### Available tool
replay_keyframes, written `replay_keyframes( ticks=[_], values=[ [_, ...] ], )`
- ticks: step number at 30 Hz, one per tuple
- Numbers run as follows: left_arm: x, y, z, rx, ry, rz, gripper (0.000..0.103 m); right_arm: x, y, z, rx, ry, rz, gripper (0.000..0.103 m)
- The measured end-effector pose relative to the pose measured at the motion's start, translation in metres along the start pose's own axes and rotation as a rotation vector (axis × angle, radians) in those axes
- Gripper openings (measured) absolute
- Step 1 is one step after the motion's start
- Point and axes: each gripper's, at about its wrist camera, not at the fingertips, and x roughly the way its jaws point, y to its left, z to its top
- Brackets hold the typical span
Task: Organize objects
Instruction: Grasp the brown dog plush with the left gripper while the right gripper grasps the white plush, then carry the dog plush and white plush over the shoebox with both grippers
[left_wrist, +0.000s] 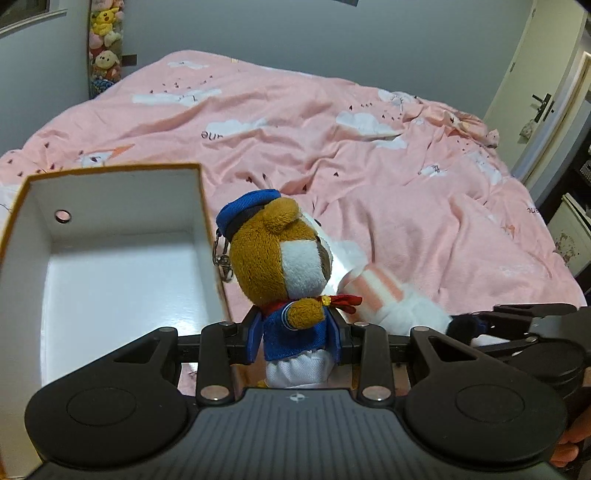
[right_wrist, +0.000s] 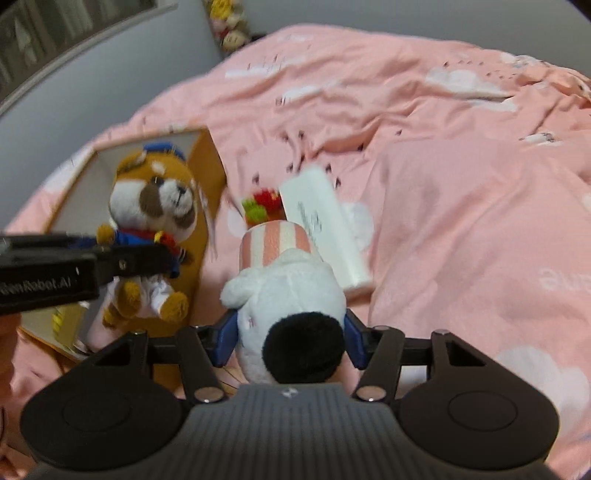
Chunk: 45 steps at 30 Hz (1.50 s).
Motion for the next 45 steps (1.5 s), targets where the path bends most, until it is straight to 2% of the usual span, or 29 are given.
replay_keyframes(
  ticks=[4,11,15,19,24,30,33,39,45],
  values=[
    [-0.023,0.008,0.002,0.018,-0.027,0.008,0.04,-0.027,0.015,0.003,0.022,-0.089,0.031,0.059],
    [-0.056,0.034,0.007,-0.013,-0.109,0.09,0.04,-0.048,0.051,0.026,0.047,-0.217,0.107,0.06],
    [-0.065,0.053,0.011,-0.015,-0.136,0.214,0.04,-0.037,0.08,0.043,0.042,-0.216,0.154,0.06],
    [-0.063,0.075,0.012,-0.019,-0.098,0.286,0.04,-0.015,0.11,0.056,0.042,-0.192,0.192,0.06],
    [-0.073,0.094,0.008,-0.016,-0.139,0.412,0.04,0.026,0.14,0.063,0.094,-0.109,0.265,0.06],
    [-0.08,0.115,0.009,-0.044,-0.164,0.48,0.04,0.069,0.162,0.063,0.169,-0.021,0.344,0.06],
    [-0.076,0.129,0.008,-0.063,-0.151,0.479,0.04,0.085,0.166,0.061,0.212,0.017,0.375,0.06],
    [-0.079,0.15,0.01,-0.118,-0.174,0.451,0.04,0.119,0.165,0.057,0.278,0.09,0.363,0.06],
    [-0.071,0.16,0.013,-0.153,-0.163,0.378,0.04,0.152,0.179,0.052,0.294,0.183,0.371,0.06]
  ],
)
